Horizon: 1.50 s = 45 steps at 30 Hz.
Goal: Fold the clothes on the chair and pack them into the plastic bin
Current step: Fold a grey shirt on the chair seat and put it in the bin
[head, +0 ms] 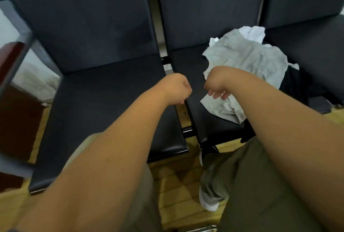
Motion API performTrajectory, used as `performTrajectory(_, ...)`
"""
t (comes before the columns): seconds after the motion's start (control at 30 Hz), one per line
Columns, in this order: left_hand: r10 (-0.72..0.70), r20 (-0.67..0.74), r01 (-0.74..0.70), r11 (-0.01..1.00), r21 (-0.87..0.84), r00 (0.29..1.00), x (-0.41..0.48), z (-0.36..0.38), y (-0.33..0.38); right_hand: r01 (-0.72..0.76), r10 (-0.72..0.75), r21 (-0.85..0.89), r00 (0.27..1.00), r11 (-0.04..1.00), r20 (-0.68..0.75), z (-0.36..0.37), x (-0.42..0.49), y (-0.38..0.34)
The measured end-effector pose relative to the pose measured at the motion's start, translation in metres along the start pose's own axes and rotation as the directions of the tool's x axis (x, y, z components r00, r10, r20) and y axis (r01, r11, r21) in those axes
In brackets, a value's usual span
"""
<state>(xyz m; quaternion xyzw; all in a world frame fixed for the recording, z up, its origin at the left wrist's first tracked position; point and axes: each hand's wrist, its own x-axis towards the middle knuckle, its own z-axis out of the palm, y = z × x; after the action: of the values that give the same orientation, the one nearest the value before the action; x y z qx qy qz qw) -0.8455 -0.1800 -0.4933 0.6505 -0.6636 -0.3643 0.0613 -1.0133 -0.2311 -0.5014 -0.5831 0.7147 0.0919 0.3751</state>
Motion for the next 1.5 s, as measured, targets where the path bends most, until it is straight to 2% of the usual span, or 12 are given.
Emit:
performTrajectory(0.13, 0.075, 0.070, -0.082, 0.991, 0.102, 0.995, 0.014, 0.023, 0.018, -0.018, 0.013, -0.205, 1.000, 0.979, -0.027, 0.003, 0.013, 0.027)
performTrajectory(0.27, 0.102, 0.144, -0.134, 0.963, 0.233, 0.984, 0.022, 0.041, 0.015, -0.018, -0.025, -0.463, 0.996, 0.886, -0.085, 0.008, 0.019, 0.047)
performTrajectory(0.4, 0.151, 0.194, -0.199, 0.946, 0.257, 0.969, 0.027, 0.049, 0.009, 0.011, -0.046, -0.506, 0.997, 0.863, -0.057, 0.012, 0.030, 0.064)
performTrajectory(0.57, 0.181, 0.187, -0.227, 0.936, 0.270, 0.966, 0.028, 0.052, 0.008, -0.004, -0.035, -0.238, 0.986, 0.971, -0.160, 0.014, 0.020, 0.068)
performTrajectory(0.7, 0.185, 0.143, -0.214, 0.951, 0.224, 0.972, 0.026, 0.048, 0.009, 0.031, -0.043, -0.052, 0.970, 0.998, -0.239, 0.009, 0.012, 0.064)
performTrajectory(0.8, 0.195, 0.065, -0.202, 0.970, 0.139, 0.979, 0.030, 0.045, 0.008, 0.129, -0.081, 0.162, 0.959, 0.978, -0.271, -0.001, 0.011, 0.058)
performTrajectory(0.9, 0.206, -0.045, -0.205, 0.978, 0.032, 0.977, 0.038, 0.043, 0.004, 0.226, -0.136, 0.357, 0.956, 0.906, -0.261, -0.009, 0.003, 0.052)
performTrajectory(1.0, 0.292, -0.145, -0.290, 0.956, 0.033, 0.945, 0.045, 0.038, -0.002, 0.330, -0.282, 0.518, 0.944, 0.789, -0.173, -0.013, -0.013, 0.047)
performTrajectory(1.17, 0.331, -0.156, -0.331, 0.943, 0.024, 0.931, 0.056, 0.024, -0.013, 0.323, -0.448, 0.736, 0.894, 0.594, -0.031, -0.021, -0.025, 0.044)
performTrajectory(1.27, 0.320, -0.214, -0.337, 0.940, -0.047, 0.923, 0.054, 0.012, -0.012, 0.276, -0.469, 0.792, 0.883, 0.545, 0.015, -0.022, -0.031, 0.038)
performTrajectory(1.37, 0.218, -0.250, -0.279, 0.930, -0.238, 0.943, 0.044, 0.001, -0.005, 0.277, -0.431, 0.824, 0.901, 0.493, -0.045, -0.021, -0.036, 0.031)
performTrajectory(1.5, 0.139, -0.288, -0.258, 0.864, -0.433, 0.947, 0.034, -0.016, 0.000, 0.255, -0.424, 0.897, 0.902, 0.360, -0.086, -0.023, -0.041, 0.023)
